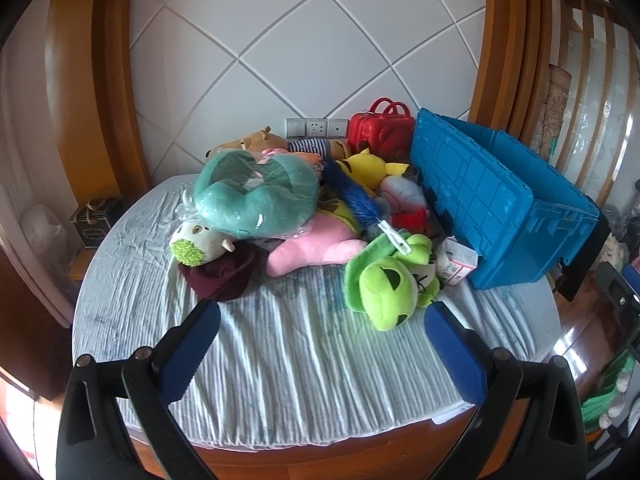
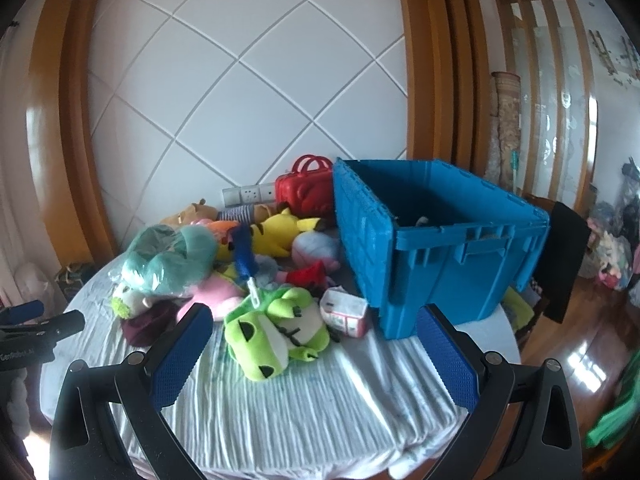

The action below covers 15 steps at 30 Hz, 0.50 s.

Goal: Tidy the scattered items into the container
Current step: 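Move both tools toward the teal plastic-wrapped neck pillow on the pile, then close both tools on the teal wrapped neck pillow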

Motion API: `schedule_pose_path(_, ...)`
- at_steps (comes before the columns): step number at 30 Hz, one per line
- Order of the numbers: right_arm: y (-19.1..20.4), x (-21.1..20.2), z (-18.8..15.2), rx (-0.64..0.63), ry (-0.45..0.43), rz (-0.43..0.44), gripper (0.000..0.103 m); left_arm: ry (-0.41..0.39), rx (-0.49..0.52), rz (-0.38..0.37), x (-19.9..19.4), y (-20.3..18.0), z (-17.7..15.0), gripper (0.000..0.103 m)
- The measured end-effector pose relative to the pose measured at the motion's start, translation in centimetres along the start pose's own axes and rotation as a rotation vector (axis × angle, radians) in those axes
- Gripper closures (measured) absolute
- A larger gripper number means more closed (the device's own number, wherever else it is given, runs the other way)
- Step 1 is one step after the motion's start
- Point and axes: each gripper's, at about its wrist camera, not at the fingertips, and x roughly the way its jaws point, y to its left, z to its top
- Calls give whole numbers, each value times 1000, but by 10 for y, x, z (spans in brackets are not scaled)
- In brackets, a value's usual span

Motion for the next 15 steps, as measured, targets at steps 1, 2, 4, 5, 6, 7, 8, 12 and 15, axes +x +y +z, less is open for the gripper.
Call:
schedule_pose_path(1, 4, 1, 0, 0, 2, -1, 0, -1, 0, 1, 0, 4, 0, 0)
schedule_pose_path(2, 8, 2, 0, 0, 4, -2, 0, -1, -1, 2, 0, 8, -1, 0)
schedule_pose_path(4, 15, 2, -2, 0, 5, -4, 0, -4, 0, 3, 1, 15, 1, 0)
schedule_pose_path(5, 18, 2, -2, -1, 7, -6, 0, -4, 0, 1, 2, 18, 1, 0)
schedule_pose_path(6, 21, 2, -3, -2, 8, -8, 0, -5, 1, -1, 2, 20, 1, 0)
schedule_pose_path(7, 23, 1, -4, -1, 8, -11, 0, -5, 2, -3, 2, 22, 1, 0)
schedule_pose_path(8, 24, 0, -5, 0, 8, -13, 0, -5, 5, -5, 2, 23, 1, 0)
schedule_pose_path(12, 27, -4, -8, 1, 11, -30, 0, -5, 22, -15, 2, 24, 1, 0)
schedule_pose_path(15, 25, -6, -10, 4, 14, -47, 0, -5, 31, -21, 3, 24, 1, 0)
